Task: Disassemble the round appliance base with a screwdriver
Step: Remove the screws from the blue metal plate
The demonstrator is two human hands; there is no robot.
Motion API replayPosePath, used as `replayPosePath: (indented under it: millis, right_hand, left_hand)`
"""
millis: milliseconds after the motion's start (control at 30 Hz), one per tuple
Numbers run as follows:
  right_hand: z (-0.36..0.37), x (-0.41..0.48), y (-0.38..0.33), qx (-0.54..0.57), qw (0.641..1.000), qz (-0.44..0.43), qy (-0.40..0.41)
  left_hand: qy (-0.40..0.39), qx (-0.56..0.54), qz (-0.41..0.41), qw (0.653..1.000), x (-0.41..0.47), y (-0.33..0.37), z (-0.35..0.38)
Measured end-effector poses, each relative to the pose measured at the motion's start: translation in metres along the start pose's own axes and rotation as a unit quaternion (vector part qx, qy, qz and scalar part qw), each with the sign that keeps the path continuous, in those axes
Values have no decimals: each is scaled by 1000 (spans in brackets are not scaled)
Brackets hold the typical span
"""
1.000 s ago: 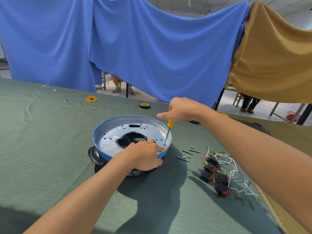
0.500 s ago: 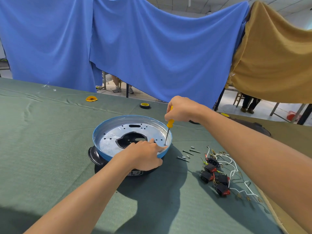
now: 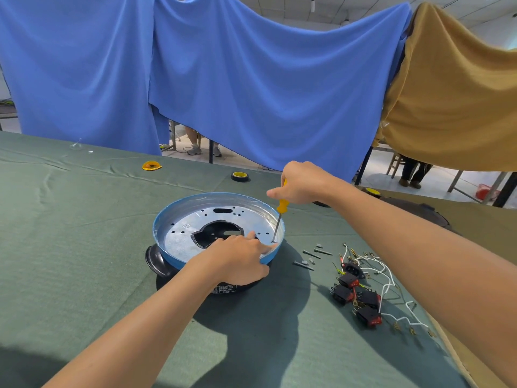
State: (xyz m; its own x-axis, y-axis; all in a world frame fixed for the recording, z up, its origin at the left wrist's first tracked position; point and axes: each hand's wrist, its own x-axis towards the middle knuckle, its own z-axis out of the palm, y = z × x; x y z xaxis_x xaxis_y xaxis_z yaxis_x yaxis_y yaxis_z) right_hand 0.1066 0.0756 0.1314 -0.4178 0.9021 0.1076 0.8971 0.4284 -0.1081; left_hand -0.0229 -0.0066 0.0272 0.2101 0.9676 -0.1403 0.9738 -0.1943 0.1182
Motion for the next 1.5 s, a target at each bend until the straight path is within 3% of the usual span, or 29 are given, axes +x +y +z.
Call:
replayPosePath:
  millis: [133, 267, 433, 567, 733, 867, 1033, 1200, 1400, 1500]
  right_hand:
    - [-2, 0, 2, 19, 999, -3, -28]
    - [-1, 0, 3, -26, 1000, 6, 11]
    - [-2, -1, 3, 12, 1000, -11, -21]
    - [-1, -1, 1, -23, 1000, -9, 5]
    - [-3, 0, -1, 20, 999, -21, -39]
    - [0, 0, -1, -12, 1000, -23, 9]
    - [-4, -1, 0, 18, 999, -7, -40]
    - [-5, -4, 0, -54, 998, -21, -5]
    - [-11, -4, 0, -36, 996, -17, -78]
    - [-9, -3, 1, -65, 997, -10, -41]
  left_hand:
    - [-1, 1, 2, 1000, 0, 1, 0]
    - [2, 1, 0, 1000, 0, 0, 1]
    - [-2, 1, 1, 1000, 1, 0, 0]
    - [-1, 1, -1, 1000, 1, 0, 1]
    - [-6, 5, 0, 1000, 1, 1, -1]
    - [-1, 3, 1, 1000, 1, 0, 0]
    - [-1, 1, 3, 1000, 2, 0, 0]
    - [-3, 2, 1, 1000, 1, -1, 1]
    - [0, 0, 5, 1000, 2, -1, 1]
    - [-3, -1, 4, 1000, 2, -1, 1]
